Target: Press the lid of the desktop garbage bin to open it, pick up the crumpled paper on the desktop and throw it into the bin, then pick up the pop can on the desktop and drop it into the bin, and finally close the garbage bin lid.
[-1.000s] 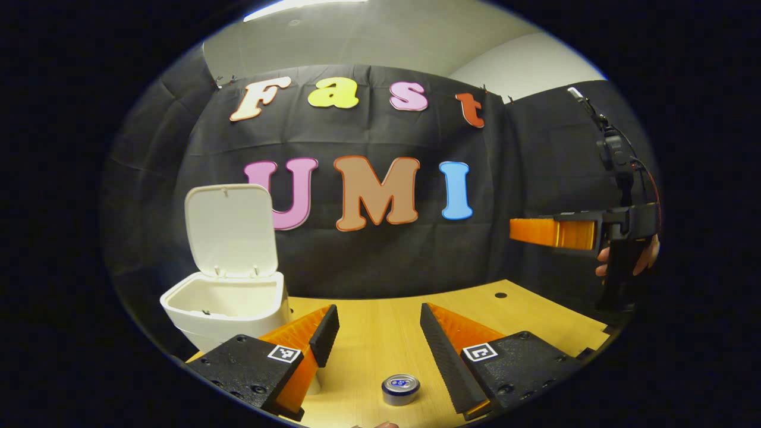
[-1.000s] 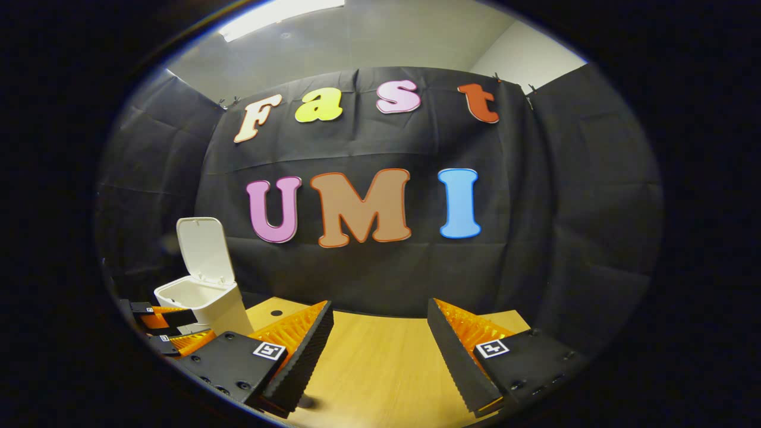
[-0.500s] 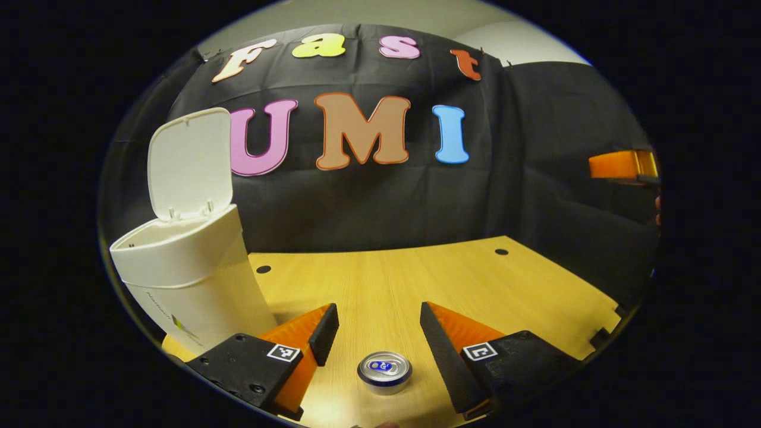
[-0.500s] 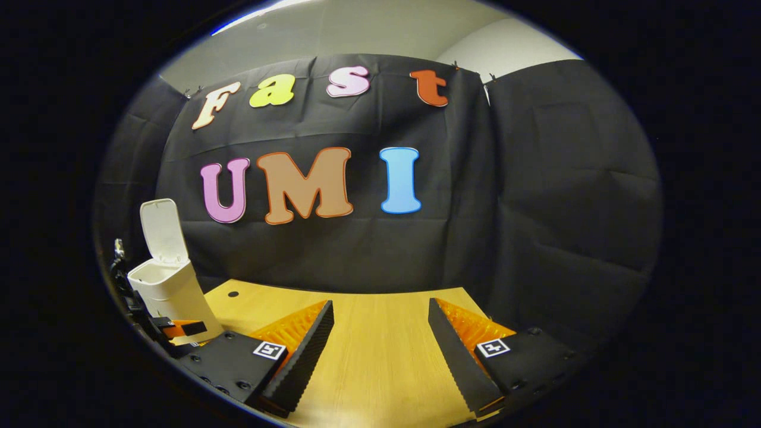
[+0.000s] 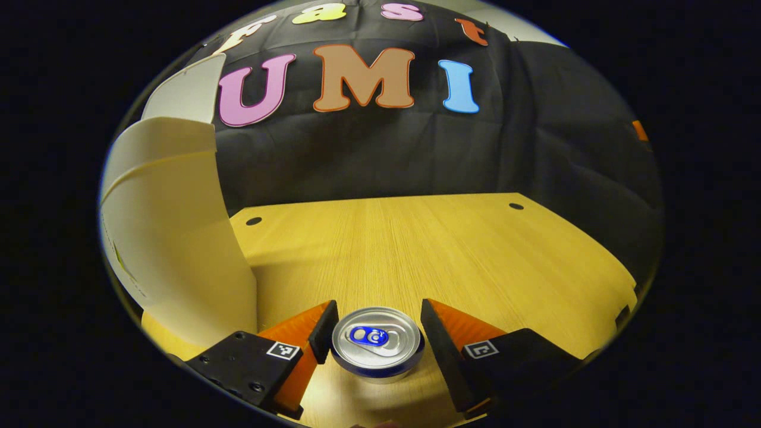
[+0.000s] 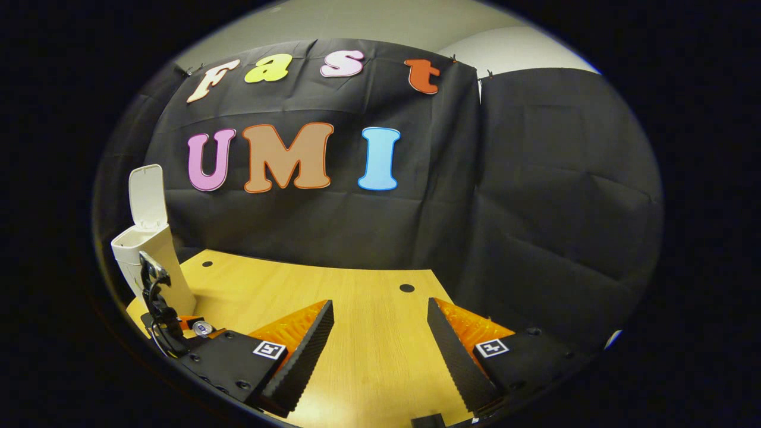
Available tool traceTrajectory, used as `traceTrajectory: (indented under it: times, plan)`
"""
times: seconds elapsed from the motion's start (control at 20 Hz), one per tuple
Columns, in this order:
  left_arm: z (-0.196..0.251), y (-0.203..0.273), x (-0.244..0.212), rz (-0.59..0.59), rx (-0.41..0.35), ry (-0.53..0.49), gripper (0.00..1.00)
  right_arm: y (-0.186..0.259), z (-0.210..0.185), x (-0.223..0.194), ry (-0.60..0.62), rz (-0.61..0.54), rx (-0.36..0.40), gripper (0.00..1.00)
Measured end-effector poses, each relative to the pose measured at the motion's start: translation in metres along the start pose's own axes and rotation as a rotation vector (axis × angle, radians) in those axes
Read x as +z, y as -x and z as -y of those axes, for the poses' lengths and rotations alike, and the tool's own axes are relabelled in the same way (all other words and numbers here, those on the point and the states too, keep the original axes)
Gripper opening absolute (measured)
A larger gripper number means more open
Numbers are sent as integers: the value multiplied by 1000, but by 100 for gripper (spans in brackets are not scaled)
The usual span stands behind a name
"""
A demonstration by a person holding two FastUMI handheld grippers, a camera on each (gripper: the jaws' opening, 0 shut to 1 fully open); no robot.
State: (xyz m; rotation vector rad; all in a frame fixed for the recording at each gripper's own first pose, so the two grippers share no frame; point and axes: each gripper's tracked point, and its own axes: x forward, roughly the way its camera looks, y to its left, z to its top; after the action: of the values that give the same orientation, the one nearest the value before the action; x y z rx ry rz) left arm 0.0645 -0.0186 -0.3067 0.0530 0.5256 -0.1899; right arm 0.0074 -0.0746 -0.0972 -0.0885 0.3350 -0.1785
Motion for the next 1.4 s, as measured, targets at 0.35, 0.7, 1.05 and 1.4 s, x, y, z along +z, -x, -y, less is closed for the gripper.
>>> traceTrajectory:
  times: [0.35,0.7,1.05,1.4]
  plan:
    - [3,-10,-30,-98,-24,-10,81,8,3,-9,20,-16,-16,99]
    - [-4,28,85,127,-32,-62,78,10,-23,-13,-11,3,48,99]
    - [-35,76,224,395,24,-86,77,1,-54,-30,-44,-20,130,100]
    - [-125,98,267,457,188,15,77,-7,-56,-32,-67,-27,155,99]
